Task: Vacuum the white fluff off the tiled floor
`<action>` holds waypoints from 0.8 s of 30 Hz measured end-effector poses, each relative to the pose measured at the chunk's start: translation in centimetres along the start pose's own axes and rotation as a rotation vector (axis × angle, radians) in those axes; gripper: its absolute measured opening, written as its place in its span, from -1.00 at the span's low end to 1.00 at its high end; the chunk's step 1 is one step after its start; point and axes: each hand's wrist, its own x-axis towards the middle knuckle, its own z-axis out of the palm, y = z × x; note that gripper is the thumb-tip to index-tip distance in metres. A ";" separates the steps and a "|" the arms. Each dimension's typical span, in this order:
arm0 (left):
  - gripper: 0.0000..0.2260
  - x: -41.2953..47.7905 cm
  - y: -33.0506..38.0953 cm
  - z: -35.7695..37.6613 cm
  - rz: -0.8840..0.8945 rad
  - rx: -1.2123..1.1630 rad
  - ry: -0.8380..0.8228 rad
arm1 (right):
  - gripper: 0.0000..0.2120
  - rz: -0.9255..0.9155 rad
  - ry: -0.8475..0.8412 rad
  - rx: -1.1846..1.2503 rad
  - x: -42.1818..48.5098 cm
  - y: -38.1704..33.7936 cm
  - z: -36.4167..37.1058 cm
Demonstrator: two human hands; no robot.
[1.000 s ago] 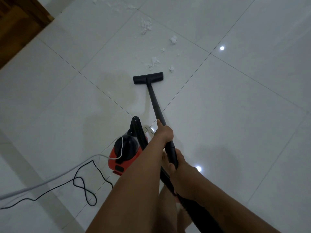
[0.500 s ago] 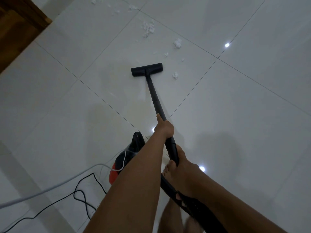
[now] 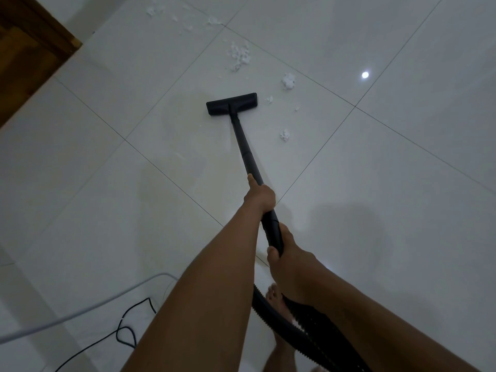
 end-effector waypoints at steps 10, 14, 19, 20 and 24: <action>-0.36 2.4 1.9 -1.1 0.042 0.046 0.025 | -0.40 -0.003 -0.024 -0.009 2.4 -1.5 -1.1; -0.41 2.3 2.0 -1.2 0.096 0.065 0.057 | -0.41 0.001 -0.030 0.008 2.3 -1.7 -1.0; -0.39 0.8 0.7 -0.9 0.093 0.037 0.034 | -0.40 0.013 -0.037 -0.031 0.9 -1.0 -0.1; -0.39 0.4 0.3 -0.7 0.095 0.041 0.026 | -0.41 0.015 -0.038 -0.049 0.5 -0.6 0.2; -0.41 -1.3 -1.6 0.3 0.091 0.078 0.030 | -0.41 0.004 -0.035 -0.067 -1.7 0.8 1.2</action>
